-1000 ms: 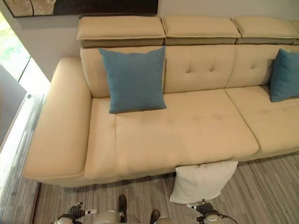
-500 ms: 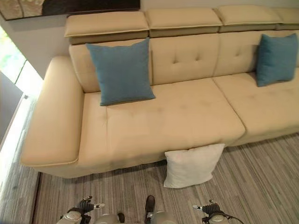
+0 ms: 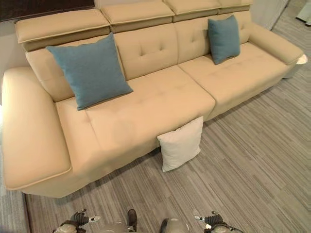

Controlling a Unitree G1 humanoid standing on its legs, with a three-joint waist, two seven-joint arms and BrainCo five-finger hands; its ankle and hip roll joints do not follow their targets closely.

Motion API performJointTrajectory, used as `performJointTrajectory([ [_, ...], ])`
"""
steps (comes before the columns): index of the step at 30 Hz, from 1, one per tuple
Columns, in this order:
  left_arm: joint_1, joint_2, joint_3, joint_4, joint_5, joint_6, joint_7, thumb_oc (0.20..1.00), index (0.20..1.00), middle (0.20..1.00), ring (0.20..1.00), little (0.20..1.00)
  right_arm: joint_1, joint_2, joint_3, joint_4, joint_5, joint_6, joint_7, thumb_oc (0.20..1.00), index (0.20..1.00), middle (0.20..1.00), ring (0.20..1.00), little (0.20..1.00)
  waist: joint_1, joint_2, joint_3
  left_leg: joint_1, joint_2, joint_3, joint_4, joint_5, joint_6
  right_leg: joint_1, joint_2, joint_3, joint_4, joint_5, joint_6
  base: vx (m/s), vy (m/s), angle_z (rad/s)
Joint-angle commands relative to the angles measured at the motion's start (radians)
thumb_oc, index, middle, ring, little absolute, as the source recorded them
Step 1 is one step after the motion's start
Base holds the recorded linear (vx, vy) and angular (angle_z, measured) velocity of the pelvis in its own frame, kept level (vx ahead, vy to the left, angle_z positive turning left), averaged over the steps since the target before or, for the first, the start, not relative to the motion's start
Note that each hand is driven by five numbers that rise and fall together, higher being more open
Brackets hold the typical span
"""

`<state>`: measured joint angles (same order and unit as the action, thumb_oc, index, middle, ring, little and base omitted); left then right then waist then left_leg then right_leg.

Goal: Pick up all the scattered cushions and arrange them neatly on the sofa.

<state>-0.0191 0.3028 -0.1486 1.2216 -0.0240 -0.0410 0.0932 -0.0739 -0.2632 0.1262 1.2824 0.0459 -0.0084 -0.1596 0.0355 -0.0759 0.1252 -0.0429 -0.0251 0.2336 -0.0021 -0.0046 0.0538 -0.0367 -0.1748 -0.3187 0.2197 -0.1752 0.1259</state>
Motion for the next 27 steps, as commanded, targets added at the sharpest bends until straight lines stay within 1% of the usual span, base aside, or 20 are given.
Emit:
performJointTrajectory([
  [1, -0.042, -0.026, 0.005, 0.026, 0.014, -0.011, 0.015, 1.0, 1.0, 1.0, 1.0, 1.0, -0.007, -0.038, 0.005, 0.012, 0.004, -0.01, -0.013, 1.0, 1.0, 1.0, 1.0, 1.0, 0.004, 0.004, -0.023, -0.006, 0.035, -0.122, 0.073, -0.068, -0.075, 0.003, 0.056, 0.025, -0.155, 0.143, 0.003, 0.0, -0.094, -0.13],
  [5, -0.035, -0.045, 0.007, 0.037, 0.012, -0.007, 0.013, 1.0, 1.0, 1.0, 1.0, 1.0, 0.002, -0.038, 0.0, 0.011, 0.024, -0.014, -0.014, 1.0, 1.0, 1.0, 1.0, 1.0, -0.009, 0.006, -0.024, 0.013, 0.051, -0.113, 0.082, -0.07, -0.085, 0.029, 0.085, 0.059, -0.198, 0.14, -0.011, 0.01, -0.134, -0.09],
  [6, -0.036, -0.051, 0.002, 0.033, 0.002, -0.007, 0.015, 1.0, 1.0, 1.0, 1.0, 1.0, 0.008, -0.037, -0.004, 0.011, 0.037, -0.017, -0.017, 1.0, 1.0, 1.0, 1.0, 1.0, -0.015, 0.003, -0.012, -0.003, 0.057, -0.118, 0.126, -0.069, -0.096, 0.035, 0.094, 0.07, -0.211, 0.14, -0.02, -0.03, -0.121, -0.14],
  [7, -0.036, -0.051, 0.002, 0.033, 0.002, -0.007, 0.015, 1.0, 1.0, 1.0, 1.0, 1.0, 0.008, -0.037, -0.004, 0.011, 0.037, -0.017, -0.017, 1.0, 1.0, 1.0, 1.0, 1.0, -0.016, 0.004, -0.012, -0.006, 0.058, -0.119, 0.13, -0.071, -0.096, 0.036, 0.094, 0.069, -0.211, 0.14, -0.02, -0.05, -0.14, -0.09],
  [8, -0.037, -0.056, 0.0, 0.03, -0.007, -0.008, 0.014, 1.0, 1.0, 1.0, 1.0, 1.0, 0.011, -0.036, -0.003, 0.009, 0.044, -0.021, -0.018, 1.0, 1.0, 1.0, 1.0, 1.0, -0.018, 0.002, -0.007, -0.016, 0.06, -0.124, 0.149, -0.078, -0.098, 0.04, 0.104, 0.08, -0.226, 0.143, -0.027, -0.01, -0.128, -0.03],
  [9, -0.035, -0.063, -0.002, 0.026, -0.014, -0.007, 0.011, 1.0, 1.0, 1.0, 1.0, 1.0, 0.018, -0.04, -0.006, 0.008, 0.05, -0.026, -0.023, 1.0, 1.0, 1.0, 1.0, 1.0, -0.018, -0.001, -0.002, -0.029, 0.055, -0.145, 0.196, -0.088, -0.102, 0.056, 0.115, 0.094, -0.256, 0.145, -0.036, -0.01, -0.127, -0.03],
  [10, -0.035, -0.063, -0.002, 0.026, -0.014, -0.007, 0.011, 1.0, 1.0, 1.0, 1.0, 1.0, 0.018, -0.04, -0.006, 0.008, 0.05, -0.026, -0.023, 1.0, 1.0, 1.0, 1.0, 1.0, -0.018, 0.0, -0.001, -0.03, 0.056, -0.146, 0.199, -0.09, -0.102, 0.057, 0.116, 0.094, -0.257, 0.146, -0.036, 0.0, -0.1, -0.12],
  [11, -0.037, -0.069, -0.004, 0.023, -0.019, -0.008, 0.012, 1.0, 1.0, 1.0, 1.0, 1.0, 0.018, -0.041, -0.006, 0.007, 0.056, -0.029, -0.024, 1.0, 1.0, 1.0, 1.0, 1.0, -0.016, -0.003, 0.006, -0.045, 0.047, -0.168, 0.23, -0.094, -0.105, 0.065, 0.118, 0.105, -0.274, 0.148, -0.039, -0.02, -0.07, -0.25],
  [12, -0.043, -0.075, -0.015, 0.022, -0.028, -0.011, 0.013, 1.0, 1.0, 1.0, 1.0, 1.0, 0.015, -0.044, -0.005, 0.005, 0.063, -0.029, -0.03, 1.0, 1.0, 1.0, 1.0, 1.0, -0.013, -0.004, 0.018, -0.076, 0.026, -0.215, 0.245, -0.093, -0.104, 0.071, 0.12, 0.116, -0.29, 0.156, -0.043, -0.01, -0.089, -0.13],
  [13, -0.047, -0.079, -0.022, 0.023, -0.03, -0.013, 0.017, 1.0, 1.0, 1.0, 1.0, 1.0, 0.011, -0.047, -0.002, 0.002, 0.062, -0.03, -0.035, 1.0, 1.0, 1.0, 1.0, 1.0, -0.008, -0.006, 0.023, -0.097, 0.01, -0.241, 0.235, -0.086, -0.101, 0.071, 0.12, 0.122, -0.291, 0.16, -0.041, 0.02, -0.066, 0.06],
  [14, -0.049, -0.081, -0.026, 0.025, -0.027, -0.013, 0.016, 1.0, 1.0, 1.0, 1.0, 1.0, 0.01, -0.047, -0.001, 0.001, 0.061, -0.032, -0.035, 1.0, 1.0, 1.0, 1.0, 1.0, -0.006, -0.007, 0.022, -0.113, 0.0, -0.25, 0.22, -0.078, -0.1, 0.071, 0.121, 0.123, -0.292, 0.163, -0.038, 0.09, -0.041, 0.0],
  [15, -0.058, -0.083, -0.039, 0.028, -0.02, -0.012, 0.019, 1.0, 1.0, 1.0, 1.0, 1.0, 0.003, -0.051, 0.004, -0.006, 0.064, -0.035, -0.04, 1.0, 1.0, 1.0, 1.0, 1.0, -0.006, -0.003, 0.022, -0.153, -0.014, -0.249, 0.19, -0.041, -0.102, 0.073, 0.129, 0.129, -0.291, 0.161, -0.035, 0.09, -0.021, -0.21],
  [17, -0.065, -0.08, -0.046, 0.023, -0.021, -0.016, 0.027, 1.0, 1.0, 1.0, 1.0, 1.0, -0.003, -0.055, 0.003, -0.017, 0.081, -0.035, -0.048, 1.0, 1.0, 1.0, 1.0, 1.0, 0.001, 0.006, 0.028, -0.2, -0.015, -0.221, 0.172, 0.001, -0.108, 0.079, 0.146, 0.147, -0.288, 0.145, -0.037, 0.1, 0.019, -0.24],
  [19, -0.057, -0.079, -0.042, 0.025, -0.016, -0.011, 0.027, 1.0, 1.0, 1.0, 1.0, 1.0, -0.001, -0.054, 0.006, -0.023, 0.075, -0.035, -0.047, 1.0, 1.0, 1.0, 1.0, 1.0, 0.003, 0.015, 0.018, -0.161, -0.011, -0.218, 0.142, -0.005, -0.102, 0.085, 0.159, 0.166, -0.279, 0.132, -0.041, 0.16, 0.065, -0.33],
  [21, -0.051, -0.082, -0.039, 0.03, -0.007, -0.007, 0.026, 1.0, 1.0, 1.0, 1.0, 1.0, -0.001, -0.052, 0.006, -0.019, 0.07, -0.033, -0.048, 1.0, 1.0, 1.0, 1.0, 1.0, 0.003, 0.016, 0.007, -0.136, -0.016, -0.226, 0.125, -0.01, -0.098, 0.098, 0.158, 0.176, -0.265, 0.113, -0.04, 0.19, 0.087, -0.54],
  [23, -0.05, -0.082, -0.038, 0.031, -0.005, -0.007, 0.025, 1.0, 1.0, 1.0, 1.0, 1.0, -0.001, -0.05, 0.007, -0.021, 0.067, -0.032, -0.046, 1.0, 1.0, 1.0, 1.0, 1.0, 0.006, 0.015, 0.001, -0.126, -0.016, -0.218, 0.125, -0.015, -0.094, 0.103, 0.153, 0.182, -0.252, 0.102, -0.039, 0.14, 0.064, -0.49],
  [25, -0.048, -0.078, -0.032, 0.03, -0.012, -0.006, 0.025, 1.0, 1.0, 1.0, 1.0, 1.0, -0.009, -0.045, 0.014, -0.028, 0.054, -0.027, -0.044, 1.0, 1.0, 1.0, 1.0, 1.0, 0.015, 0.016, -0.002, -0.102, -0.011, -0.196, 0.118, -0.029, -0.081, 0.094, 0.141, 0.19, -0.187, 0.084, -0.037, 0.12, 0.084, -0.31],
  [27, -0.047, -0.075, -0.024, 0.021, -0.019, -0.008, 0.026, 1.0, 1.0, 1.0, 1.0, 1.0, -0.017, -0.045, 0.018, -0.029, 0.036, -0.023, -0.039, 1.0, 1.0, 1.0, 1.0, 1.0, 0.03, 0.019, -0.005, -0.078, -0.007, -0.171, 0.115, -0.048, -0.066, 0.066, 0.119, 0.17, -0.109, 0.075, -0.015, 0.14, 0.105, -0.55],
])
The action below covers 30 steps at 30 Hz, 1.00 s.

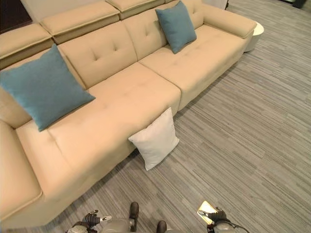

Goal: Pick up all the scattered cushions and arrange them neatly on the sofa.

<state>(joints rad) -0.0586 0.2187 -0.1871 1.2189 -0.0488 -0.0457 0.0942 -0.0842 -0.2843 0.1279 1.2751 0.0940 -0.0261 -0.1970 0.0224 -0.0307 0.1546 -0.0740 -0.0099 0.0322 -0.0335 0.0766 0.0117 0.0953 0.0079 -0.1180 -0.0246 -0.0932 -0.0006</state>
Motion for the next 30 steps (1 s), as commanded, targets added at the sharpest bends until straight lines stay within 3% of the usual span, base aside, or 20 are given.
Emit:
performJointTrajectory([
  [1, -0.013, 0.016, 0.018, 0.016, -0.003, -0.005, 0.027, 1.0, 1.0, 1.0, 1.0, 1.0, -0.021, -0.025, 0.021, -0.025, -0.023, -0.002, 0.001, 1.0, 1.0, 1.0, 1.0, 1.0, 0.048, -0.017, -0.027, -0.024, -0.014, 0.047, 0.145, -0.142, -0.01, -0.121, -0.088, -0.045, 0.258, 0.006, 0.138, 0.14, 0.103, -0.78],
  [4, -0.017, 0.023, 0.017, 0.005, -0.009, -0.01, 0.029, 1.0, 1.0, 1.0, 1.0, 1.0, -0.036, -0.03, 0.02, -0.04, -0.031, -0.001, 0.001, 1.0, 1.0, 1.0, 1.0, 1.0, 0.043, 0.002, -0.014, 0.014, -0.009, 0.059, 0.139, -0.158, 0.004, -0.199, -0.142, -0.098, 0.383, 0.044, 0.169, 0.11, 0.059, -0.53],
  [7, -0.023, 0.022, 0.011, 0.009, 0.005, -0.012, 0.03, 1.0, 1.0, 1.0, 1.0, 1.0, -0.05, -0.04, 0.022, -0.041, -0.04, 0.0, -0.001, 1.0, 1.0, 1.0, 1.0, 1.0, 0.032, 0.015, -0.019, 0.058, -0.011, 0.044, 0.121, -0.181, 0.003, -0.216, -0.186, -0.13, 0.267, 0.056, 0.144, 0.2, -0.096, -0.17],
  [10, -0.026, 0.021, 0.013, 0.018, 0.007, -0.014, 0.029, 1.0, 1.0, 1.0, 1.0, 1.0, -0.054, -0.046, 0.019, -0.043, -0.046, 0.004, -0.002, 1.0, 1.0, 1.0, 1.0, 1.0, 0.024, 0.014, -0.019, 0.072, -0.011, 0.035, 0.12, -0.191, -0.003, -0.238, -0.204, -0.117, 0.2, 0.095, 0.153, 0.13, -0.122, 0.09],
  [13, -0.024, 0.023, 0.023, 0.029, 0.009, -0.018, 0.033, 1.0, 1.0, 1.0, 1.0, 1.0, -0.053, -0.048, 0.023, -0.042, -0.058, 0.006, 0.001, 1.0, 1.0, 1.0, 1.0, 1.0, 0.022, 0.004, -0.023, 0.104, -0.01, 0.032, 0.12, -0.213, -0.021, -0.234, -0.238, -0.157, 0.122, 0.146, 0.175, 0.15, -0.192, 0.21],
  [19, -0.007, 0.018, 0.034, 0.04, 0.004, -0.018, 0.032, 1.0, 1.0, 1.0, 1.0, 1.0, -0.047, -0.048, 0.04, -0.044, -0.057, -0.007, 0.005, 1.0, 1.0, 1.0, 1.0, 1.0, 0.026, -0.014, -0.048, 0.108, 0.025, 0.02, 0.161, -0.219, -0.062, -0.168, -0.199, -0.156, 0.076, 0.13, 0.156, 0.09, -0.212, 0.03],
  [24, -0.006, 0.0, 0.026, 0.038, -0.021, -0.015, 0.025, 1.0, 1.0, 1.0, 1.0, 1.0, -0.031, -0.051, 0.047, -0.058, -0.031, -0.021, -0.003, 1.0, 1.0, 1.0, 1.0, 1.0, 0.027, -0.03, -0.031, 0.023, 0.059, -0.008, 0.323, -0.18, -0.1, -0.094, -0.137, -0.163, 0.011, 0.081, 0.096, 0.02, -0.247, 0.21],
  [27, -0.013, -0.007, 0.016, 0.034, -0.022, -0.016, 0.023, 1.0, 1.0, 1.0, 1.0, 1.0, -0.031, -0.054, 0.044, -0.057, -0.026, -0.019, -0.004, 1.0, 1.0, 1.0, 1.0, 1.0, 0.025, -0.035, -0.02, -0.018, 0.058, 0.015, 0.336, -0.169, -0.096, -0.072, -0.135, -0.181, -0.008, 0.071, 0.091, 0.01, -0.1, 0.3],
  [28, -0.017, -0.012, 0.004, 0.037, -0.011, -0.012, 0.021, 1.0, 1.0, 1.0, 1.0, 1.0, -0.028, -0.058, 0.044, -0.056, -0.023, -0.019, -0.008, 1.0, 1.0, 1.0, 1.0, 1.0, 0.028, -0.037, -0.021, -0.045, 0.025, 0.035, 0.293, -0.173, -0.078, -0.061, -0.128, -0.19, -0.015, 0.07, 0.092, 0.03, -0.099, 0.28],
  [30, -0.019, -0.012, 0.001, 0.038, -0.007, -0.011, 0.023, 1.0, 1.0, 1.0, 1.0, 1.0, -0.026, -0.058, 0.041, -0.061, -0.021, -0.021, -0.011, 1.0, 1.0, 1.0, 1.0, 1.0, 0.023, -0.036, -0.023, -0.056, 0.019, 0.06, 0.263, -0.159, -0.07, -0.06, -0.126, -0.201, -0.015, 0.067, 0.095, 0.02, -0.053, 0.59],
])
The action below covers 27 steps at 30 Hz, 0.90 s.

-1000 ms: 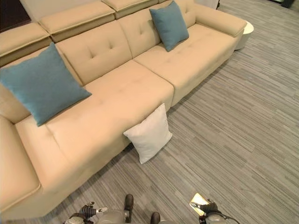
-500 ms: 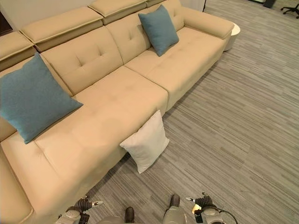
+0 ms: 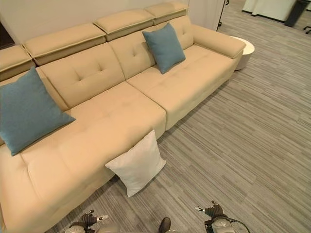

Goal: Pick up all the scattered cushions and arrange them neatly on the sofa.

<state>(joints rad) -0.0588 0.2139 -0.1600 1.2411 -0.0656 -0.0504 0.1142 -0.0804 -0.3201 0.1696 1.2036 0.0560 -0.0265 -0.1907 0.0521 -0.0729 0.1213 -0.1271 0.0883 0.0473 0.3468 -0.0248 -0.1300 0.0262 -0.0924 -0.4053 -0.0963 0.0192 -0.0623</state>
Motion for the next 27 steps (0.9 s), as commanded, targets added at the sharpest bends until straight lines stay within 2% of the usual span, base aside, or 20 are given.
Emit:
performJointTrajectory([
  [1, -0.017, -0.002, -0.029, 0.016, 0.023, -0.001, 0.002, 1.0, 1.0, 1.0, 1.0, 1.0, -0.027, -0.024, -0.005, 0.016, 0.02, -0.014, -0.021, 1.0, 1.0, 1.0, 1.0, 1.0, -0.007, 0.015, 0.009, -0.02, -0.068, 0.118, -0.16, -0.038, 0.083, 0.007, -0.01, 0.076, 0.061, -0.054, 0.156, 0.0, -0.026, 0.62],
  [3, -0.014, 0.0, -0.03, 0.012, 0.025, -0.005, 0.008, 1.0, 1.0, 1.0, 1.0, 1.0, -0.025, -0.02, -0.006, 0.015, 0.023, -0.012, -0.021, 1.0, 1.0, 1.0, 1.0, 1.0, -0.008, 0.017, 0.01, -0.014, -0.065, 0.13, -0.168, -0.026, 0.079, 0.008, -0.006, 0.07, 0.066, -0.059, 0.159, 0.04, -0.015, 0.34],
  [6, -0.007, 0.004, -0.026, 0.012, 0.02, -0.002, 0.008, 1.0, 1.0, 1.0, 1.0, 1.0, -0.025, -0.006, -0.006, 0.009, 0.02, -0.011, -0.02, 1.0, 1.0, 1.0, 1.0, 1.0, -0.007, 0.02, -0.007, 0.037, -0.079, 0.122, -0.232, -0.033, 0.091, 0.002, -0.014, 0.06, 0.114, -0.067, 0.168, 0.09, 0.041, -0.08],
  [8, -0.007, 0.004, -0.026, 0.012, 0.02, -0.002, 0.008, 1.0, 1.0, 1.0, 1.0, 1.0, -0.025, -0.006, -0.006, 0.009, 0.02, -0.011, -0.02, 1.0, 1.0, 1.0, 1.0, 1.0, -0.008, 0.02, -0.008, 0.036, -0.079, 0.122, -0.232, -0.032, 0.091, 0.001, -0.014, 0.06, 0.114, -0.067, 0.168, 0.04, 0.06, -0.05],
  [9, -0.005, 0.013, -0.015, 0.01, 0.017, -0.001, 0.009, 1.0, 1.0, 1.0, 1.0, 1.0, -0.032, -0.001, -0.003, 0.008, 0.006, -0.007, -0.015, 1.0, 1.0, 1.0, 1.0, 1.0, 0.002, 0.032, -0.002, 0.077, -0.089, 0.12, -0.275, -0.041, 0.119, -0.052, -0.05, 0.058, 0.274, -0.076, 0.185, 0.05, 0.098, 0.03],
  [10, -0.005, 0.013, -0.015, 0.01, 0.017, -0.001, 0.009, 1.0, 1.0, 1.0, 1.0, 1.0, -0.032, -0.001, -0.003, 0.008, 0.006, -0.007, -0.015, 1.0, 1.0, 1.0, 1.0, 1.0, 0.001, 0.032, -0.003, 0.076, -0.089, 0.12, -0.275, -0.041, 0.119, -0.053, -0.05, 0.057, 0.274, -0.076, 0.185, 0.07, 0.148, -0.11],
  [11, -0.007, 0.019, -0.008, 0.01, 0.016, 0.0, 0.014, 1.0, 1.0, 1.0, 1.0, 1.0, -0.042, 0.002, 0.001, 0.01, -0.001, -0.006, -0.014, 1.0, 1.0, 1.0, 1.0, 1.0, 0.003, 0.042, 0.01, 0.099, -0.09, 0.114, -0.282, -0.049, 0.135, -0.093, -0.078, 0.056, 0.39, -0.077, 0.215, 0.02, 0.05, -0.09],
  [12, -0.007, 0.019, -0.008, 0.01, 0.016, 0.0, 0.013, 1.0, 1.0, 1.0, 1.0, 1.0, -0.042, 0.002, 0.001, 0.01, -0.001, -0.006, -0.014, 1.0, 1.0, 1.0, 1.0, 1.0, 0.002, 0.042, 0.007, 0.095, -0.089, 0.114, -0.282, -0.047, 0.135, -0.096, -0.077, 0.056, 0.389, -0.075, 0.214, 0.06, 0.068, 0.0],
  [13, -0.012, 0.028, -0.01, 0.008, 0.013, -0.003, 0.017, 1.0, 1.0, 1.0, 1.0, 1.0, -0.047, 0.008, 0.001, 0.003, 0.005, -0.009, -0.013, 1.0, 1.0, 1.0, 1.0, 1.0, -0.008, 0.047, 0.018, 0.115, -0.093, 0.091, -0.289, -0.048, 0.141, -0.141, -0.071, 0.11, 0.472, -0.061, 0.227, 0.03, 0.019, 0.24],
  [14, -0.012, 0.028, -0.01, 0.008, 0.013, -0.003, 0.017, 1.0, 1.0, 1.0, 1.0, 1.0, -0.048, 0.008, 0.001, 0.003, 0.005, -0.009, -0.013, 1.0, 1.0, 1.0, 1.0, 1.0, -0.008, 0.047, 0.015, 0.111, -0.093, 0.092, -0.29, -0.046, 0.141, -0.145, -0.07, 0.11, 0.47, -0.059, 0.227, 0.08, 0.004, 0.35],
  [17, -0.013, 0.03, -0.016, 0.003, 0.008, -0.01, 0.018, 1.0, 1.0, 1.0, 1.0, 1.0, -0.053, 0.008, 0.004, -0.002, 0.011, -0.01, -0.011, 1.0, 1.0, 1.0, 1.0, 1.0, -0.016, 0.049, 0.014, 0.129, -0.103, 0.053, -0.299, -0.051, 0.139, -0.158, -0.044, 0.196, 0.392, -0.069, 0.21, 0.09, -0.086, 0.46],
  [18, -0.017, 0.027, -0.017, 0.011, 0.005, -0.012, 0.017, 1.0, 1.0, 1.0, 1.0, 1.0, -0.059, 0.005, 0.003, -0.005, 0.013, -0.01, -0.011, 1.0, 1.0, 1.0, 1.0, 1.0, -0.019, 0.048, 0.012, 0.127, -0.105, 0.039, -0.295, -0.056, 0.136, -0.17, -0.056, 0.227, 0.315, -0.048, 0.208, 0.08, -0.122, 0.46],
  [19, -0.018, 0.027, -0.017, 0.011, 0.005, -0.012, 0.017, 1.0, 1.0, 1.0, 1.0, 1.0, -0.059, 0.005, 0.003, -0.005, 0.013, -0.01, -0.011, 1.0, 1.0, 1.0, 1.0, 1.0, -0.02, 0.049, 0.013, 0.128, -0.104, 0.038, -0.294, -0.057, 0.135, -0.168, -0.055, 0.226, 0.314, -0.048, 0.208, 0.1, -0.134, 0.42],
  [21, -0.016, 0.024, -0.013, 0.016, -0.001, -0.014, 0.017, 1.0, 1.0, 1.0, 1.0, 1.0, -0.063, 0.003, 0.003, -0.007, 0.012, -0.008, -0.011, 1.0, 1.0, 1.0, 1.0, 1.0, -0.029, 0.048, 0.011, 0.133, -0.11, 0.015, -0.289, -0.064, 0.132, -0.184, -0.055, 0.284, 0.262, -0.02, 0.217, 0.14, -0.169, 0.39],
  [22, -0.005, 0.025, -0.006, 0.026, -0.001, -0.016, 0.02, 1.0, 1.0, 1.0, 1.0, 1.0, -0.06, 0.001, 0.007, -0.006, 0.007, -0.009, -0.007, 1.0, 1.0, 1.0, 1.0, 1.0, -0.029, 0.036, -0.002, 0.142, -0.118, -0.005, -0.279, -0.079, 0.123, -0.149, -0.055, 0.309, 0.196, 0.0, 0.223, 0.15, -0.206, 0.41],
  [24, 0.001, 0.024, 0.0, 0.031, -0.002, -0.017, 0.02, 1.0, 1.0, 1.0, 1.0, 1.0, -0.058, 0.002, 0.01, -0.004, 0.005, -0.01, -0.007, 1.0, 1.0, 1.0, 1.0, 1.0, -0.026, 0.035, -0.011, 0.145, -0.115, -0.006, -0.28, -0.08, 0.117, -0.132, -0.057, 0.296, 0.177, 0.002, 0.223, 0.13, -0.193, 0.45],
  [26, 0.009, 0.023, 0.004, 0.034, -0.007, -0.017, 0.019, 1.0, 1.0, 1.0, 1.0, 1.0, -0.052, 0.005, 0.011, -0.013, 0.014, -0.015, -0.004, 1.0, 1.0, 1.0, 1.0, 1.0, -0.028, 0.033, -0.018, 0.146, -0.097, -0.021, -0.281, -0.073, 0.1, -0.115, -0.033, 0.313, 0.171, -0.012, 0.212, 0.12, -0.256, 0.17],
  [27, 0.013, 0.021, 0.005, 0.036, -0.006, -0.018, 0.016, 1.0, 1.0, 1.0, 1.0, 1.0, -0.047, 0.003, 0.005, -0.015, 0.028, -0.024, -0.003, 1.0, 1.0, 1.0, 1.0, 1.0, -0.028, 0.031, -0.024, 0.144, -0.083, -0.029, -0.277, -0.073, 0.084, -0.094, -0.025, 0.299, 0.152, -0.021, 0.205, 0.08, -0.203, 0.24],
])
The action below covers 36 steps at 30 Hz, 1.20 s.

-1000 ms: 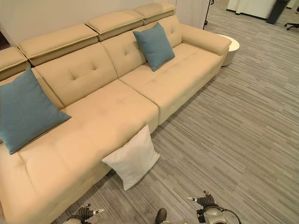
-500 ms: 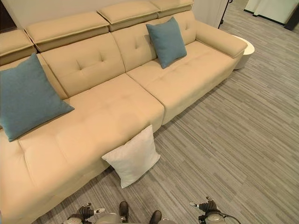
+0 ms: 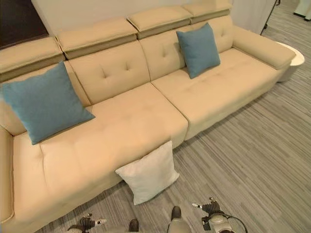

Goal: Pick up all the scattered cushions and arrange them neatly on the sofa.

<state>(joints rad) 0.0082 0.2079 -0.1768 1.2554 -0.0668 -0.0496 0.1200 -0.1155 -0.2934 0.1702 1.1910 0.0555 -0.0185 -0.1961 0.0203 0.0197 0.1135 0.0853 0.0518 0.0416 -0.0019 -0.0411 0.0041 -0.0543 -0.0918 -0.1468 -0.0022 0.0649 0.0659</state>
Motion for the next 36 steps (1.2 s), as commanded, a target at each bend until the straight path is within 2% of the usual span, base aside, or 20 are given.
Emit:
performJointTrajectory([
  [1, -0.054, 0.027, 0.022, 0.021, -0.005, -0.019, 0.01, 1.0, 1.0, 1.0, 1.0, 1.0, -0.012, -0.024, 0.005, -0.002, 0.028, -0.032, 0.002, 1.0, 1.0, 1.0, 1.0, 1.0, 0.003, -0.062, -0.016, -0.069, -0.046, -0.025, 0.073, -0.057, -0.05, -0.013, -0.026, 0.039, 0.058, -0.066, 0.076, 0.06, -0.284, 0.35],
  [2, -0.061, 0.025, 0.016, 0.018, -0.015, -0.015, 0.006, 1.0, 1.0, 1.0, 1.0, 1.0, -0.012, -0.028, 0.002, -0.012, 0.038, -0.037, 0.002, 1.0, 1.0, 1.0, 1.0, 1.0, -0.001, -0.067, -0.009, -0.095, -0.03, -0.038, 0.104, -0.05, -0.068, 0.0, -0.014, 0.022, 0.054, -0.08, 0.06, 0.0, -0.218, 0.38],
  [4, -0.064, 0.023, 0.014, 0.014, -0.019, -0.015, 0.005, 1.0, 1.0, 1.0, 1.0, 1.0, -0.011, -0.031, 0.001, -0.014, 0.046, -0.04, 0.001, 1.0, 1.0, 1.0, 1.0, 1.0, -0.002, -0.068, -0.006, -0.108, -0.025, -0.04, 0.122, -0.051, -0.074, 0.008, -0.01, 0.009, 0.048, -0.088, 0.053, -0.02, -0.197, 0.55],
  [5, -0.072, 0.018, 0.01, 0.008, -0.034, -0.015, 0.005, 1.0, 1.0, 1.0, 1.0, 1.0, -0.007, -0.038, -0.002, -0.02, 0.053, -0.042, -0.002, 1.0, 1.0, 1.0, 1.0, 1.0, -0.002, -0.08, 0.008, -0.149, -0.021, -0.022, 0.196, -0.053, -0.083, 0.027, -0.013, -0.024, 0.044, -0.103, 0.037, -0.03, -0.148, 0.74],
  [7, -0.076, 0.011, 0.01, 0.007, -0.047, -0.016, 0.005, 1.0, 1.0, 1.0, 1.0, 1.0, 0.0, -0.043, -0.012, -0.018, 0.064, -0.041, -0.005, 1.0, 1.0, 1.0, 1.0, 1.0, -0.008, -0.09, 0.012, -0.18, 0.001, 0.058, 0.237, -0.048, -0.079, 0.055, -0.019, -0.07, 0.028, -0.12, 0.028, -0.03, -0.129, 0.67],
  [8, -0.076, 0.011, 0.01, 0.007, -0.047, -0.016, 0.005, 1.0, 1.0, 1.0, 1.0, 1.0, -0.001, -0.043, -0.012, -0.017, 0.064, -0.041, -0.005, 1.0, 1.0, 1.0, 1.0, 1.0, -0.009, -0.089, 0.011, -0.183, 0.002, 0.056, 0.241, -0.05, -0.079, 0.055, -0.018, -0.072, 0.027, -0.12, 0.027, -0.02, -0.082, 0.82],
  [10, -0.08, 0.007, 0.006, 0.001, -0.042, -0.011, 0.003, 1.0, 1.0, 1.0, 1.0, 1.0, 0.014, -0.047, -0.022, -0.015, 0.074, -0.034, -0.006, 1.0, 1.0, 1.0, 1.0, 1.0, -0.016, -0.095, 0.014, -0.211, 0.037, 0.172, 0.242, -0.032, -0.064, 0.075, -0.019, -0.125, 0.009, -0.124, 0.026, 0.04, -0.082, 0.84],
  [11, -0.08, 0.009, -0.001, 0.002, -0.026, -0.008, 0.002, 1.0, 1.0, 1.0, 1.0, 1.0, 0.024, -0.046, -0.022, -0.002, 0.076, -0.028, -0.008, 1.0, 1.0, 1.0, 1.0, 1.0, -0.018, -0.092, 0.012, -0.218, 0.037, 0.224, 0.224, -0.039, -0.063, 0.091, -0.009, -0.144, 0.003, -0.137, 0.028, 0.11, -0.052, 0.8],
  [13, -0.075, 0.007, -0.001, 0.004, -0.021, -0.006, -0.002, 1.0, 1.0, 1.0, 1.0, 1.0, 0.022, -0.042, -0.022, 0.001, 0.076, -0.027, -0.006, 1.0, 1.0, 1.0, 1.0, 1.0, -0.017, -0.092, 0.012, -0.216, 0.028, 0.239, 0.201, -0.029, -0.051, 0.086, -0.008, -0.151, 0.005, -0.127, 0.025, 0.06, 0.004, 0.86],
  [15, -0.075, 0.01, -0.002, 0.005, -0.017, -0.005, 0.002, 1.0, 1.0, 1.0, 1.0, 1.0, 0.02, -0.039, -0.021, 0.005, 0.072, -0.026, -0.007, 1.0, 1.0, 1.0, 1.0, 1.0, -0.018, -0.096, 0.013, -0.223, 0.024, 0.226, 0.206, -0.025, -0.052, 0.087, -0.007, -0.154, 0.009, -0.131, 0.026, 0.07, 0.029, 0.44],
  [16, -0.071, 0.016, 0.002, 0.006, -0.019, -0.004, 0.003, 1.0, 1.0, 1.0, 1.0, 1.0, 0.016, -0.03, -0.011, 0.007, 0.064, -0.026, -0.006, 1.0, 1.0, 1.0, 1.0, 1.0, -0.009, -0.103, 0.014, -0.214, 0.008, 0.193, 0.188, -0.031, -0.048, 0.082, -0.01, -0.152, 0.029, -0.136, 0.031, 0.13, 0.064, -0.05],
  [20, -0.064, 0.028, 0.017, 0.012, -0.008, 0.0, 0.003, 1.0, 1.0, 1.0, 1.0, 1.0, 0.01, -0.025, -0.002, 0.002, 0.035, -0.019, 0.0, 1.0, 1.0, 1.0, 1.0, 1.0, 0.005, -0.1, 0.002, -0.166, -0.023, 0.189, 0.123, -0.045, -0.02, 0.072, -0.029, -0.151, 0.101, -0.152, 0.05, 0.15, 0.133, -0.14],
  [21, -0.065, 0.037, 0.022, 0.008, -0.005, 0.0, 0.006, 1.0, 1.0, 1.0, 1.0, 1.0, 0.003, -0.024, 0.004, -0.002, 0.024, -0.017, 0.002, 1.0, 1.0, 1.0, 1.0, 1.0, 0.009, -0.094, 0.005, -0.148, -0.028, 0.185, 0.106, -0.048, -0.007, 0.044, -0.051, -0.148, 0.188, -0.145, 0.066, 0.11, 0.136, -0.17],
  [23, -0.068, 0.045, 0.023, 0.003, -0.006, 0.001, 0.006, 1.0, 1.0, 1.0, 1.0, 1.0, -0.002, -0.023, 0.008, -0.002, 0.02, -0.015, 0.003, 1.0, 1.0, 1.0, 1.0, 1.0, 0.008, -0.09, 0.01, -0.142, -0.03, 0.177, 0.098, -0.045, -0.001, 0.013, -0.06, -0.14, 0.25, -0.139, 0.079, 0.09, 0.111, -0.17],
  [24, -0.078, 0.058, 0.016, -0.005, -0.003, -0.003, 0.01, 1.0, 1.0, 1.0, 1.0, 1.0, -0.006, -0.017, 0.013, -0.01, 0.023, -0.017, 0.006, 1.0, 1.0, 1.0, 1.0, 1.0, -0.003, -0.084, 0.018, -0.133, -0.034, 0.153, 0.083, -0.043, 0.003, -0.038, -0.047, -0.083, 0.316, -0.125, 0.093, 0.13, 0.098, 0.01],
  [26, -0.083, 0.06, 0.008, -0.008, -0.003, -0.008, 0.013, 1.0, 1.0, 1.0, 1.0, 1.0, -0.008, -0.016, 0.015, -0.009, 0.025, -0.018, 0.005, 1.0, 1.0, 1.0, 1.0, 1.0, -0.013, -0.078, 0.021, -0.111, -0.046, 0.127, 0.069, -0.049, 0.003, -0.053, -0.026, -0.02, 0.291, -0.138, 0.081, 0.17, 0.027, 0.41],
  [27, -0.088, 0.059, 0.004, -0.007, -0.005, -0.011, 0.014, 1.0, 1.0, 1.0, 1.0, 1.0, -0.011, -0.018, 0.019, -0.008, 0.025, -0.018, 0.004, 1.0, 1.0, 1.0, 1.0, 1.0, -0.021, -0.073, 0.018, -0.107, -0.052, 0.105, 0.062, -0.049, 0.001, -0.068, -0.021, 0.023, 0.23, -0.123, 0.074, 0.19, -0.035, 0.69],
  [30, -0.095, 0.057, 0.001, -0.002, -0.009, -0.014, 0.018, 1.0, 1.0, 1.0, 1.0, 1.0, -0.016, -0.021, 0.019, -0.015, 0.028, -0.016, 0.002, 1.0, 1.0, 1.0, 1.0, 1.0, -0.038, -0.071, 0.024, -0.091, -0.063, 0.064, 0.057, -0.055, -0.004, -0.108, -0.022, 0.087, 0.15, -0.075, 0.087, 0.15, -0.076, 0.53],
  [33, -0.095, 0.056, 0.001, 0.01, -0.007, -0.021, 0.02, 1.0, 1.0, 1.0, 1.0, 1.0, -0.014, -0.023, 0.022, -0.016, 0.016, -0.015, 0.004, 1.0, 1.0, 1.0, 1.0, 1.0, -0.044, -0.081, 0.027, -0.083, -0.075, 0.035, 0.073, -0.073, -0.012, -0.094, -0.043, 0.092, 0.1, -0.05, 0.095, 0.11, -0.13, 0.73],
  [36, -0.083, 0.051, 0.009, 0.005, -0.005, -0.023, 0.017, 1.0, 1.0, 1.0, 1.0, 1.0, -0.009, -0.037, 0.026, -0.022, 0.009, -0.025, 0.007, 1.0, 1.0, 1.0, 1.0, 1.0, -0.04, -0.081, -0.002, -0.075, -0.063, 0.016, 0.073, -0.075, -0.032, -0.046, -0.029, 0.075, 0.06, -0.058, 0.08, 0.15, -0.226, 0.45],
])
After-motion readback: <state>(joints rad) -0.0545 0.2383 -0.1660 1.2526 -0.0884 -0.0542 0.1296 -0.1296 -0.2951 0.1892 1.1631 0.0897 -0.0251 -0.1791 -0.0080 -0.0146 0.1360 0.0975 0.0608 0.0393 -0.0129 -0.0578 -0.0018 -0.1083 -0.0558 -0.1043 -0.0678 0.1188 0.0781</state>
